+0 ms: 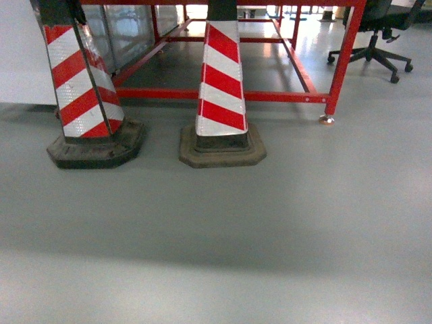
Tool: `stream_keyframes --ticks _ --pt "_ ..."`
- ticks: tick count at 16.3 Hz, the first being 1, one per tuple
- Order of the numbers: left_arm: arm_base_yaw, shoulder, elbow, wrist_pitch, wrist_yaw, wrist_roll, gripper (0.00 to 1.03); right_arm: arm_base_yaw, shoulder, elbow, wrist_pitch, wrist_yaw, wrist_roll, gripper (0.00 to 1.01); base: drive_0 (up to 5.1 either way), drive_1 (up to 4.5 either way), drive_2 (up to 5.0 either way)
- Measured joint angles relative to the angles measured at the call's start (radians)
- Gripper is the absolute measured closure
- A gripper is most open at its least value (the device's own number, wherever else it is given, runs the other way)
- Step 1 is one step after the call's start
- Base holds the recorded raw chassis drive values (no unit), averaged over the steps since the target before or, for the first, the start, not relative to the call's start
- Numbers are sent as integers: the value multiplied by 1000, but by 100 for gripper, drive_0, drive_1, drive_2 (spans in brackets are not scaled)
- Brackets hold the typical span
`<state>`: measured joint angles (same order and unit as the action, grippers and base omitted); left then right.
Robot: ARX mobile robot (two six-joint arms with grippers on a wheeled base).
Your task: Pick capacitor and pack into box
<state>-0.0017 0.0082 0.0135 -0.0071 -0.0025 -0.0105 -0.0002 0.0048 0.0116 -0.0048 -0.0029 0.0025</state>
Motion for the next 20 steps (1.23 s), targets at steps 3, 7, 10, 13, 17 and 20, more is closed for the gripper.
stream_keyframes --ticks 3,7,10,13,17,20 --pt "0 0 0 2 3 0 59 0 0 0 -4 4 0 3 188 305 -455" --pt "0 0 0 2 3 0 59 0 0 0 -1 3 0 3 11 417 -395" --pt "0 0 0 0 2 0 59 0 0 0 2 3 0 3 -7 407 -420" --pt "0 0 0 1 2 0 59 0 0 0 0 3 0 3 -6 408 -421" --pt "0 0 0 4 2 0 59 0 0 0 -1 3 0 3 0 413 -414" --pt "0 0 0 -2 1 0 59 0 0 0 2 3 0 3 2 416 -411"
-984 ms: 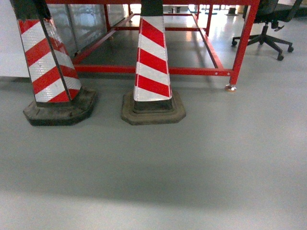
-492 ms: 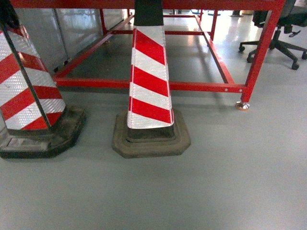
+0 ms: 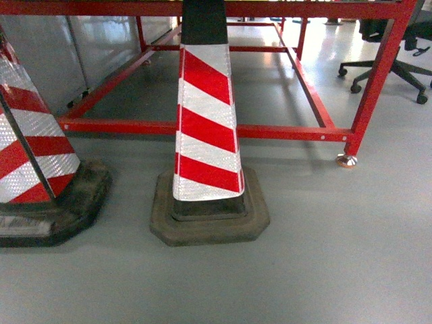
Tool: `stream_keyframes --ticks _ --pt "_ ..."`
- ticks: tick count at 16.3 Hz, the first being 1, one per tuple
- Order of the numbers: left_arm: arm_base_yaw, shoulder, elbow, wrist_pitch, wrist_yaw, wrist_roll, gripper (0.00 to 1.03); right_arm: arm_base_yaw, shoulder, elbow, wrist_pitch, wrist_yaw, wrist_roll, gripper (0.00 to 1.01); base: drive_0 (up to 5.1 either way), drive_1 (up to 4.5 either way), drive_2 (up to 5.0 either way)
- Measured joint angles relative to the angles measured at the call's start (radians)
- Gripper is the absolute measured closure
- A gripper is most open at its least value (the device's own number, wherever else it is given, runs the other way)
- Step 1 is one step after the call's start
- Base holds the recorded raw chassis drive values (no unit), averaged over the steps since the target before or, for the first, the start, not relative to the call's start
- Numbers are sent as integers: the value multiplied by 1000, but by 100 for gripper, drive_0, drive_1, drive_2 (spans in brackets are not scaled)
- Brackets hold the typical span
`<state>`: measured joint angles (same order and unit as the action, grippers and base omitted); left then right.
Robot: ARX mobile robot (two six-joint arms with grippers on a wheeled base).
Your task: Pick capacitor and pack into box
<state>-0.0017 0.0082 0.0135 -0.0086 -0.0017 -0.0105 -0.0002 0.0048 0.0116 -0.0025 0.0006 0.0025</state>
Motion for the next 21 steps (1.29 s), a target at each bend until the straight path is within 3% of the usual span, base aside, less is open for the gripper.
stream_keyframes --ticks 9,21 --pt "0 0 0 0 2 0 59 0 0 0 -3 0 0 3 3 422 -417" --pt "0 0 0 2 2 0 59 0 0 0 -3 0 0 3 0 0 0"
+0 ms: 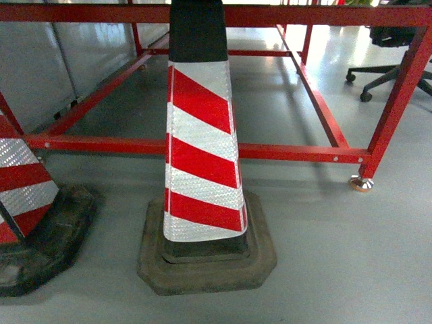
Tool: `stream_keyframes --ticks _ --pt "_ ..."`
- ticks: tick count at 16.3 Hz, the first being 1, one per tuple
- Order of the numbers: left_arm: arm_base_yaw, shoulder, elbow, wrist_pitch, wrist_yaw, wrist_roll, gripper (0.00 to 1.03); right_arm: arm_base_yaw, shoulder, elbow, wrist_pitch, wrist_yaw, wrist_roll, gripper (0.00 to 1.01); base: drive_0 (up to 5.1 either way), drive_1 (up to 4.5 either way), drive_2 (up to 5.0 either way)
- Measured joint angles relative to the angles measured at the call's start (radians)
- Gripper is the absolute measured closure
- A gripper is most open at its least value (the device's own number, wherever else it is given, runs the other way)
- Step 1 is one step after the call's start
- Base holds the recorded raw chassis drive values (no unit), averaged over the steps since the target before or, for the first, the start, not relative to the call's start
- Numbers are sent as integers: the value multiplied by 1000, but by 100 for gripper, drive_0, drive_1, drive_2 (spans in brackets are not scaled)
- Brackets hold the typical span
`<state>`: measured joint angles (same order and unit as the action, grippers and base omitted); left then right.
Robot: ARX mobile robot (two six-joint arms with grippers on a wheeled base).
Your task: Pick capacitor and pack into box
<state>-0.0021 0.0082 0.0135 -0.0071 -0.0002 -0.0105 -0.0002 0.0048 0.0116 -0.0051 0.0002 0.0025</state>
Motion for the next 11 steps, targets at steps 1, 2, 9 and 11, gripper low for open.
stream_keyframes --ticks 1,2,9,11 --pt "0 0 0 0 0 0 59 0 0 0 0 0 0 3 0 0 0" --pt "0 0 0 0 0 0 59 0 0 0 0 0 0 3 0 0 0" --pt "0 0 0 0 0 1 59 0 0 0 -1 0 0 3 0 0 0" --pt "0 0 0 0 -1 3 59 0 0 0 0 -2 -1 3 0 0 0"
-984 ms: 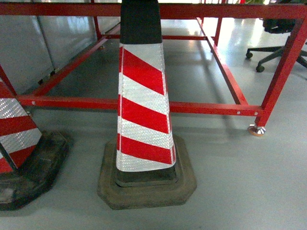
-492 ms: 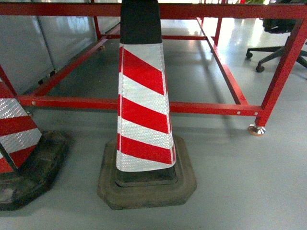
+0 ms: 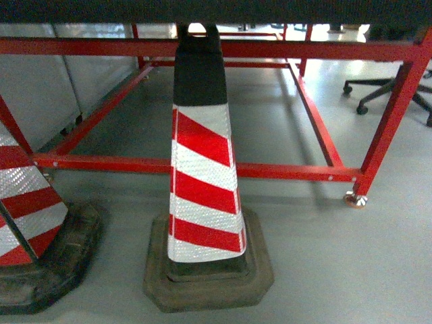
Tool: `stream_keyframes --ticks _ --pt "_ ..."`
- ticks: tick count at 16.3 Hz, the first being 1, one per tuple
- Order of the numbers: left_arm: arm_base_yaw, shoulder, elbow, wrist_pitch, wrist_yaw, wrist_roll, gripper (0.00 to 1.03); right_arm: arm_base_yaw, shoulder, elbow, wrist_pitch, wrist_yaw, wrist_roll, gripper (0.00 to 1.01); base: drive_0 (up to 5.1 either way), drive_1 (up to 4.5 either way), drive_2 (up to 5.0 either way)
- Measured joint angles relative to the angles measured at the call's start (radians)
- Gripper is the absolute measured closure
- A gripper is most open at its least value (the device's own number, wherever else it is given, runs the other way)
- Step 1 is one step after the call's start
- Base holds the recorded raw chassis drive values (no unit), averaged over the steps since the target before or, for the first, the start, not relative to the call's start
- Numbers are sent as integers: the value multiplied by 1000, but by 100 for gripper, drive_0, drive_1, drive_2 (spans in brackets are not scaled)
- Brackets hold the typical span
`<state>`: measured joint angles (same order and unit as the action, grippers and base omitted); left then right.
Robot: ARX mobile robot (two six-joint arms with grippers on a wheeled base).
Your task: Pick capacitor and pack into box
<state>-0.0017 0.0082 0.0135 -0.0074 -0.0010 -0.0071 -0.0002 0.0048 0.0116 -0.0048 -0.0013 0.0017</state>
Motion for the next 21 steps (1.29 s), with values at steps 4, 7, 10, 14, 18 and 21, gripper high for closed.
stream_keyframes --ticks 4,7,10,14,18,21 --pt "0 0 0 1 0 8 59 0 0 0 -1 2 0 3 0 0 0" --pt "0 0 0 0 0 7 59 0 0 0 -1 1 0 3 0 0 0" --pt "0 0 0 0 1 8 59 0 0 0 0 2 1 3 0 0 0" --pt "0 0 0 0 -1 8 59 0 0 0 0 1 0 3 0 0 0" --pt "0 0 0 1 1 8 59 0 0 0 -1 2 1 3 0 0 0" --pt "0 0 0 6 2 8 59 0 0 0 3 2 1 3 0 0 0"
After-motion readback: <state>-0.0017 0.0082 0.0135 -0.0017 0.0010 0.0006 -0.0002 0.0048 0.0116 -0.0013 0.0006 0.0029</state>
